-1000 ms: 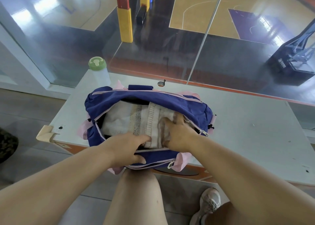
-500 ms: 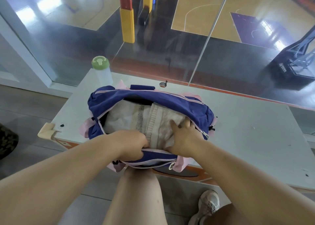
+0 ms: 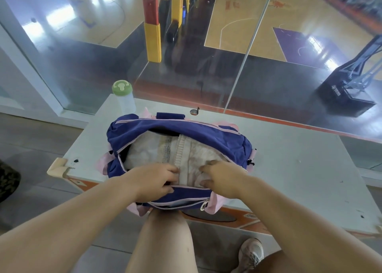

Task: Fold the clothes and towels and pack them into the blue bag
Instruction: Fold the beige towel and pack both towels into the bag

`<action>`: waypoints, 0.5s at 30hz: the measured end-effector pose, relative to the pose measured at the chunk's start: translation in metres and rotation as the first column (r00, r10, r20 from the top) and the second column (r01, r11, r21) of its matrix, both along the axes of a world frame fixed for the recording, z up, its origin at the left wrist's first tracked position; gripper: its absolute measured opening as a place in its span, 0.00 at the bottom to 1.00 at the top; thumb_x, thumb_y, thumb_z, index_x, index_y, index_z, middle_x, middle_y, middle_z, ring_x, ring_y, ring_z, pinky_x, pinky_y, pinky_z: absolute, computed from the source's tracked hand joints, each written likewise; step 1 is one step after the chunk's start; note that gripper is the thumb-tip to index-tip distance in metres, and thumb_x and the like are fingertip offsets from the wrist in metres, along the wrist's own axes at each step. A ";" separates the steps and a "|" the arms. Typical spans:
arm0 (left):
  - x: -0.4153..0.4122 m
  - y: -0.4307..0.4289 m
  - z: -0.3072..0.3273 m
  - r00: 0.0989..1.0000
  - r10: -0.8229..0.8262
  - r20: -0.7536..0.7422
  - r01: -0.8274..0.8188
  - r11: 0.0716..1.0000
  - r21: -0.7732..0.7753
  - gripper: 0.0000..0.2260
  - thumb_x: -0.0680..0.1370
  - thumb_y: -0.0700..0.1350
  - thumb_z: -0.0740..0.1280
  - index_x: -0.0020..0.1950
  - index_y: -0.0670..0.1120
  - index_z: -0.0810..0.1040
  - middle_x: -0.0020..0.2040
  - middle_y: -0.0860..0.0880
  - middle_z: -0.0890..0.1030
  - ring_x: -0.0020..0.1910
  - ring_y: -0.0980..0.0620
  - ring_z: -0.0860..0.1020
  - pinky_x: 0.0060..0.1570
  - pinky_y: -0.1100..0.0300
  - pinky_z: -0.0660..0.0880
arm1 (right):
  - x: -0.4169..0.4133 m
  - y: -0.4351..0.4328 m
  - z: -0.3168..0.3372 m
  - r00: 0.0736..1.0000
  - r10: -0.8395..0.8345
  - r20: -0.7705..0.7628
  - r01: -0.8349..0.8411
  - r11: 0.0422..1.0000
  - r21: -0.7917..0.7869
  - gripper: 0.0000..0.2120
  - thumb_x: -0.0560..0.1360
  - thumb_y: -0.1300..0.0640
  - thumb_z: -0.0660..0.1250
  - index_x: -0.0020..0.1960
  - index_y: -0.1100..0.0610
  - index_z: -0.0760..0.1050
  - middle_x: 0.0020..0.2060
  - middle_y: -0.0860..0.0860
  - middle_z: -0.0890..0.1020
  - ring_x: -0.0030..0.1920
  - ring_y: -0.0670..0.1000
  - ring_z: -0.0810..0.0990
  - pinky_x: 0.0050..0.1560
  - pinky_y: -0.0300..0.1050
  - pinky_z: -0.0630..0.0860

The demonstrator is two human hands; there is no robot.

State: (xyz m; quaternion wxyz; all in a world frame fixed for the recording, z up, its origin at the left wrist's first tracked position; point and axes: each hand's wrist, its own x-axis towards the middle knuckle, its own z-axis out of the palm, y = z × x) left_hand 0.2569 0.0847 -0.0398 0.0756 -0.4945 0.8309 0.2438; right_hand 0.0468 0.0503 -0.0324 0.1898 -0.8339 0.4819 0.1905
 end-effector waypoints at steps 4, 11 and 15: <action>0.010 0.001 0.007 0.998 0.062 -0.003 -0.062 0.998 0.000 0.14 0.78 0.54 0.61 0.61 0.54 0.76 0.61 0.56 0.75 0.58 0.57 0.72 0.61 0.58 0.70 | -0.007 0.000 0.017 0.999 0.017 0.029 -0.018 1.000 0.014 0.18 0.78 0.49 0.58 0.67 0.49 0.70 0.62 0.51 0.76 0.59 0.55 0.75 0.58 0.52 0.74; 0.034 -0.003 0.036 0.982 0.187 -0.024 -0.188 0.981 -0.040 0.11 0.77 0.55 0.62 0.56 0.56 0.79 0.53 0.60 0.78 0.50 0.61 0.75 0.52 0.64 0.72 | 0.000 -0.022 0.056 0.995 0.077 0.060 -0.073 0.995 -0.069 0.16 0.78 0.47 0.58 0.66 0.46 0.70 0.57 0.47 0.80 0.53 0.51 0.78 0.54 0.51 0.76; 0.061 -0.017 0.050 0.970 0.241 0.019 -0.240 0.969 -0.062 0.10 0.78 0.56 0.61 0.54 0.56 0.78 0.47 0.63 0.77 0.44 0.63 0.75 0.45 0.68 0.70 | 0.014 -0.045 0.077 0.989 0.130 0.073 -0.117 0.980 -0.161 0.13 0.77 0.45 0.60 0.60 0.46 0.72 0.53 0.46 0.81 0.50 0.51 0.78 0.51 0.50 0.75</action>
